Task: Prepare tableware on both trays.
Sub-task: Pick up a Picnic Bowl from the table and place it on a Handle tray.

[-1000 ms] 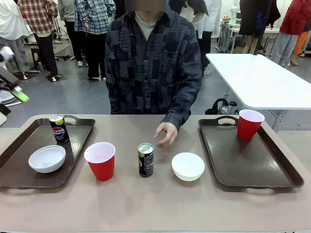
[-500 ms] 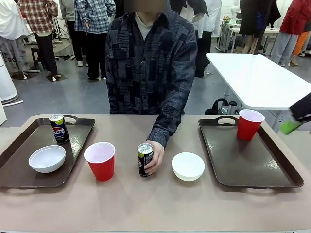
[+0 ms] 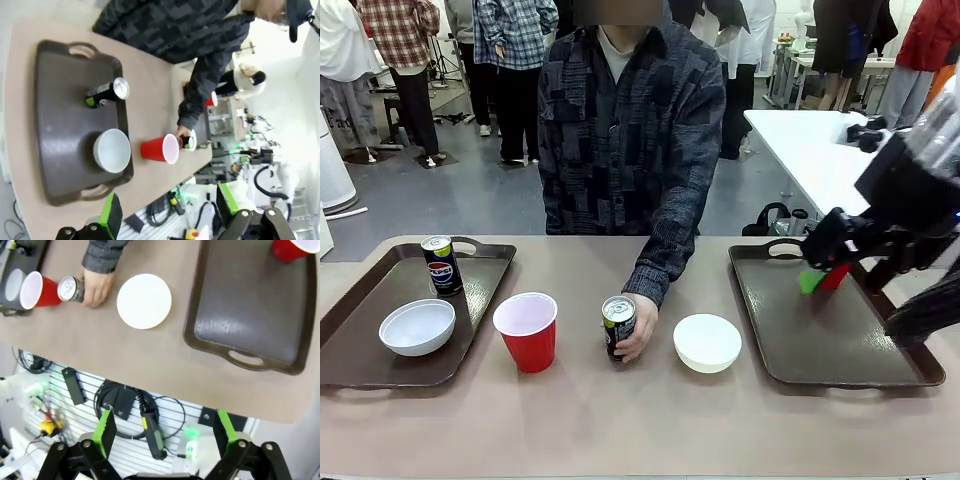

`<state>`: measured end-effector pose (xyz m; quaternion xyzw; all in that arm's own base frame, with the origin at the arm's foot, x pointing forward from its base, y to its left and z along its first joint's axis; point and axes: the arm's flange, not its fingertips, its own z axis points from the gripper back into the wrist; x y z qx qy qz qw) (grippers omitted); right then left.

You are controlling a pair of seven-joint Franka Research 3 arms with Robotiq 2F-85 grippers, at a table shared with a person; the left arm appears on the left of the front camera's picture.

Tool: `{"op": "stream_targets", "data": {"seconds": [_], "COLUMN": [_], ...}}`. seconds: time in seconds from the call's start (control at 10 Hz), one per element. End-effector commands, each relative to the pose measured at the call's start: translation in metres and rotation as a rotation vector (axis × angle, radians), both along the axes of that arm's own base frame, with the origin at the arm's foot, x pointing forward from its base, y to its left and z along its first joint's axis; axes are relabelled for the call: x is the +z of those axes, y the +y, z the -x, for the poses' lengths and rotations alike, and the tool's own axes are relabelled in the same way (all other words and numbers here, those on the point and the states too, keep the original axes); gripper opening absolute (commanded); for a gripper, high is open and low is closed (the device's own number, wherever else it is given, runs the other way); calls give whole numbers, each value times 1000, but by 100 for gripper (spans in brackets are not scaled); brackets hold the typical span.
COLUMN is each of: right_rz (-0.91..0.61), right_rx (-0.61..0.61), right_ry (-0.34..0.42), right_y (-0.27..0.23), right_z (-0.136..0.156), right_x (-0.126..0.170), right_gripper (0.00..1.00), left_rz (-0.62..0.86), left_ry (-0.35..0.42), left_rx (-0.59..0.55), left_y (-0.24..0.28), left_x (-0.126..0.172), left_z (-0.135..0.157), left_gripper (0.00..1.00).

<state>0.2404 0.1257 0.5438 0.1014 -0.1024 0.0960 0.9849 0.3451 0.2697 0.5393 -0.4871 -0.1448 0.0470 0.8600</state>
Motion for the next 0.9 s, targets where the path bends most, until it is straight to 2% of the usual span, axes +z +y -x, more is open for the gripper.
{"op": "stream_targets", "data": {"seconds": [0.0,0.3,0.4,0.5,0.6,0.8], "right_rz": [-21,-56,-73,-27,-27,-47], "right_rx": [-18,-27,-22,-3,-3,-2], "right_ry": [-5,-12,-10,-5,-5,-6], "right_y": [12,6,1,13,13,8], "right_z": [-4,-6,-6,-15,-15,-15], "right_x": [-25,-27,-22,-8,-8,-5], "right_gripper": [100,100,100,100,100,100], "left_rz": [119,191,187,186,200,200], "left_ry": [41,100,127,134,123,123], "left_rx": [-95,-172,-198,-218,-165,-165], "left_y": [35,47,50,46,40,40], "left_x": [-26,-57,-66,-71,-73,-73], "left_z": [-19,-14,-21,-23,-13,-13], "left_gripper": [100,100,100,100,100,100]}}
